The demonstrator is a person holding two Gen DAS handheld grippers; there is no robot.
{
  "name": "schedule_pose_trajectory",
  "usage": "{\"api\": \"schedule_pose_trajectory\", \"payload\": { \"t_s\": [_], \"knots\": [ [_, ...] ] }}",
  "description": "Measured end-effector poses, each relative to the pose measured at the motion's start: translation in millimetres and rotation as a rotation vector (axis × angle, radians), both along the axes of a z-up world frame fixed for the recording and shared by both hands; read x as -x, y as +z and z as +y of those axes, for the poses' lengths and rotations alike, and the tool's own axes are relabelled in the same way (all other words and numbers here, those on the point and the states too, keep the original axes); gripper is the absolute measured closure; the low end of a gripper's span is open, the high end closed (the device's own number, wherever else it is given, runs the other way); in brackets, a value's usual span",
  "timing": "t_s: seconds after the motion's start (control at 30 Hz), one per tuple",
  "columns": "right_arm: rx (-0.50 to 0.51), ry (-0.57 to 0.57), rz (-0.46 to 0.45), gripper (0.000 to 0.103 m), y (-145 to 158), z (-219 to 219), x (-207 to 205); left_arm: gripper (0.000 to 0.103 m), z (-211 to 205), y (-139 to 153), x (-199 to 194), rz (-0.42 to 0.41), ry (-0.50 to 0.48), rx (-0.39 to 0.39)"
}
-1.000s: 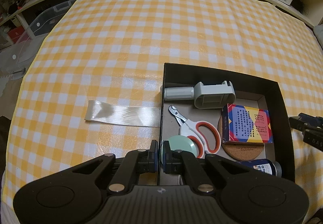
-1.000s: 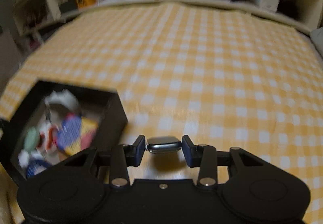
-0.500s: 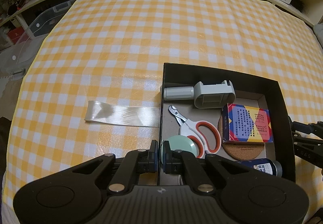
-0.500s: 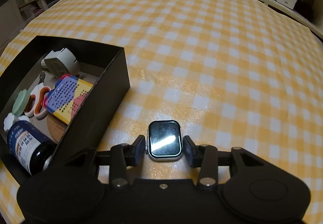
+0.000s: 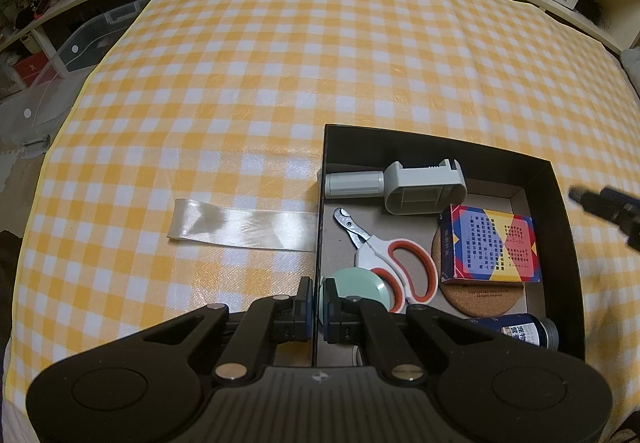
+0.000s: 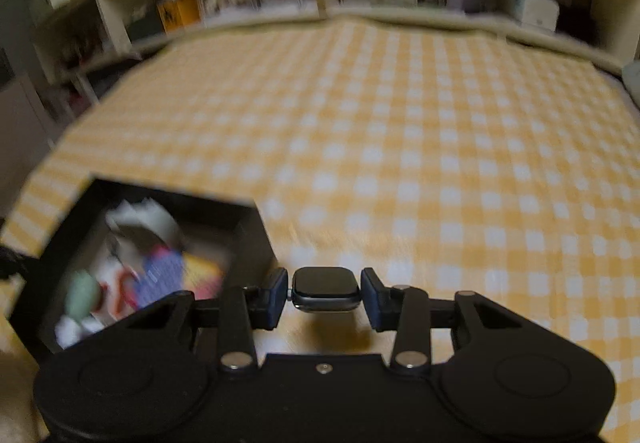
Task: Organize rigid objects
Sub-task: 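Carry the smartwatch with the right tool into the black box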
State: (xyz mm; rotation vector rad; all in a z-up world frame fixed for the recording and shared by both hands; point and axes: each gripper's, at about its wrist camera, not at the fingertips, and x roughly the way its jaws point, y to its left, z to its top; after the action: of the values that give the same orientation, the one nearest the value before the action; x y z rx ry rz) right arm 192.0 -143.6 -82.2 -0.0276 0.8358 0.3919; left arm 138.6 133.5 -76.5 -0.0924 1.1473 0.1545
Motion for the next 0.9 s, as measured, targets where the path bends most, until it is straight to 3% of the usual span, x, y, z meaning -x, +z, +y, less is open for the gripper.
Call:
{"api": "schedule_pose_trajectory", "payload": {
  "t_s": [0.13,0.3,0.57,0.9],
  "knots": [
    [-0.073,0.048,-0.047,0.063,23,15,10,0.100,0,0,0,0.000,0.000,0.002],
    [-0.142,0.149,-0.037,0.063,33,45,21,0.100,0,0,0,0.000,0.001,0.002],
    [-0.091,0.282,-0.039,0.063,14,96,40,0.100,-1,0,0,0.000,0.001,0.003],
    [-0.067,0.339,-0.030,0.063,-4,123,47,0.100,-1,1,0,0.000,0.000,0.001]
  ]
}}
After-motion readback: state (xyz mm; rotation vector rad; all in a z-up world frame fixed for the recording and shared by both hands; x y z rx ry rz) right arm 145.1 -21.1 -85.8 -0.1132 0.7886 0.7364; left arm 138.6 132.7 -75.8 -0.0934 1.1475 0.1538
